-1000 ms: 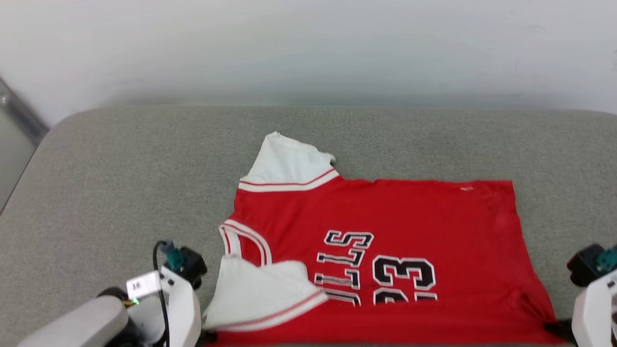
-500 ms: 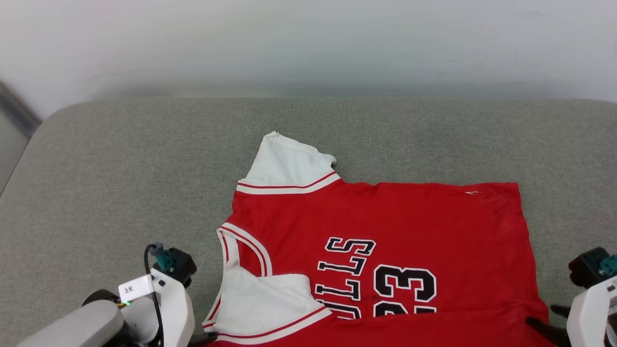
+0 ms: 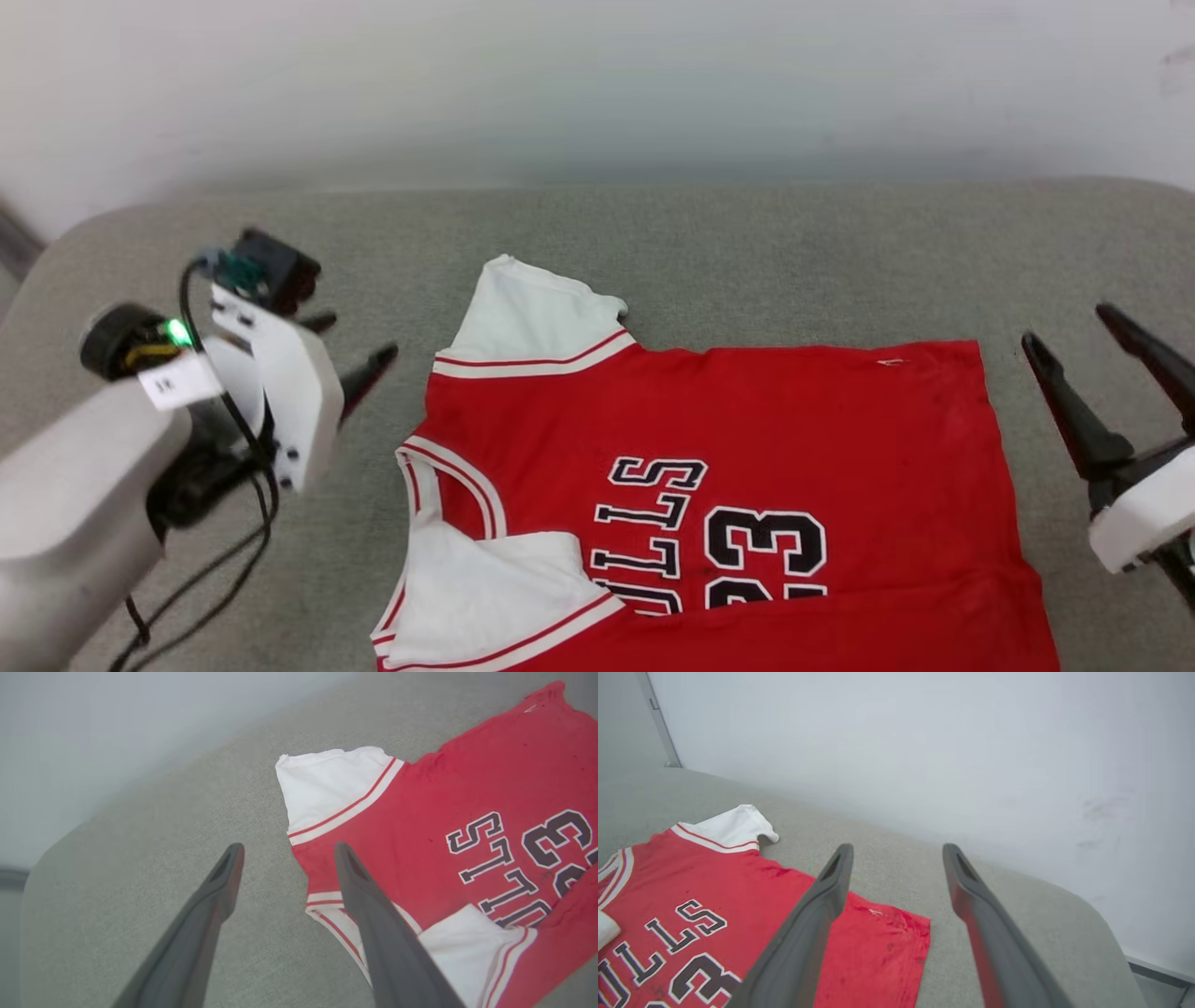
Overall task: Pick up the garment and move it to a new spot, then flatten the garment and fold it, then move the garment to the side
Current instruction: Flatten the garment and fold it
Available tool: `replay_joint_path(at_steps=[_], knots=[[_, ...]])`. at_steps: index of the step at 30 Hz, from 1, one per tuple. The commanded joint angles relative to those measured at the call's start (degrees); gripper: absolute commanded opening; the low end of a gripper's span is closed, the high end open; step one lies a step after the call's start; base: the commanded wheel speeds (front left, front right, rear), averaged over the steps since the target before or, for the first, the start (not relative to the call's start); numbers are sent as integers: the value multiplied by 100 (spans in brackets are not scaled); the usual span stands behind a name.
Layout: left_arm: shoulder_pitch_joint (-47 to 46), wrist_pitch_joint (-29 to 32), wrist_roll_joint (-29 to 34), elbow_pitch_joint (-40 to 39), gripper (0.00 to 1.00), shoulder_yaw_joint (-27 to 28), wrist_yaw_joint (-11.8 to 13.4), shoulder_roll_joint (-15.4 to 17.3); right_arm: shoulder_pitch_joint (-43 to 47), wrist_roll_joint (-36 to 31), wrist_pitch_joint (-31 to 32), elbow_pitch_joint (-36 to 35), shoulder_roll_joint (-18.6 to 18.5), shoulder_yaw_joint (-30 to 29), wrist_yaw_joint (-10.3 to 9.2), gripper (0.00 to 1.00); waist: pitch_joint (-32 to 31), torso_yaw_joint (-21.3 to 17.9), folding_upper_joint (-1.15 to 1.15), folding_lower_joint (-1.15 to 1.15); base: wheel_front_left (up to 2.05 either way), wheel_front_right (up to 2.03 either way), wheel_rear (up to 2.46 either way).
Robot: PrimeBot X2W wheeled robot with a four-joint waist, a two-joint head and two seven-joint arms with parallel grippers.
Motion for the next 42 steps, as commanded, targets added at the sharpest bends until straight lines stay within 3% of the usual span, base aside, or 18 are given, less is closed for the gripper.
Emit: replay_joint_path(at_steps=[1,9,15,25,30,37,38,39,42], knots=[[-249,-90,87,106,100,86,9,-66,31,-302,-221,-157,259,-163,-4,100,162,-143,0,0,0,0,0],[-1523,451,119,819,100,326,-177,-350,309,-1382,-976,-881,1457,-898,-5,100,893,-564,0,0,0,0,0],[-2428,1472,-104,1372,100,317,-370,-495,331,-1618,-1204,-1181,1879,-1065,-5,100,1548,-902,0,0,0,0,0],[-3593,3252,-181,1863,100,124,-372,-490,-288,-1711,-1456,-1132,1983,-828,-5,100,2594,-1381,0,0,0,0,0],[-3633,3534,-195,2109,100,46,-299,-542,-565,-1732,-1557,-954,2033,-654,-5,100,2877,-1525,0,0,0,0,0],[-3143,3621,-147,2357,100,-277,-427,-526,-748,-1695,-1639,-709,1969,-575,-5,100,2924,-1563,0,0,0,0,0],[-3085,3621,-156,2382,53,-309,-442,-525,-769,-1680,-1644,-687,1942,-577,-5,100,2895,-1548,0,0,0,0,0],[-3050,3617,-167,2393,0,-322,-467,-520,-791,-1673,-1650,-670,1911,-580,-5,100,2864,-1532,0,0,0,0,0],[-3081,3519,-197,2380,0,-306,-510,-505,-880,-1672,-1656,-671,1816,-636,-5,100,2765,-1473,0,0,0,0,0]])
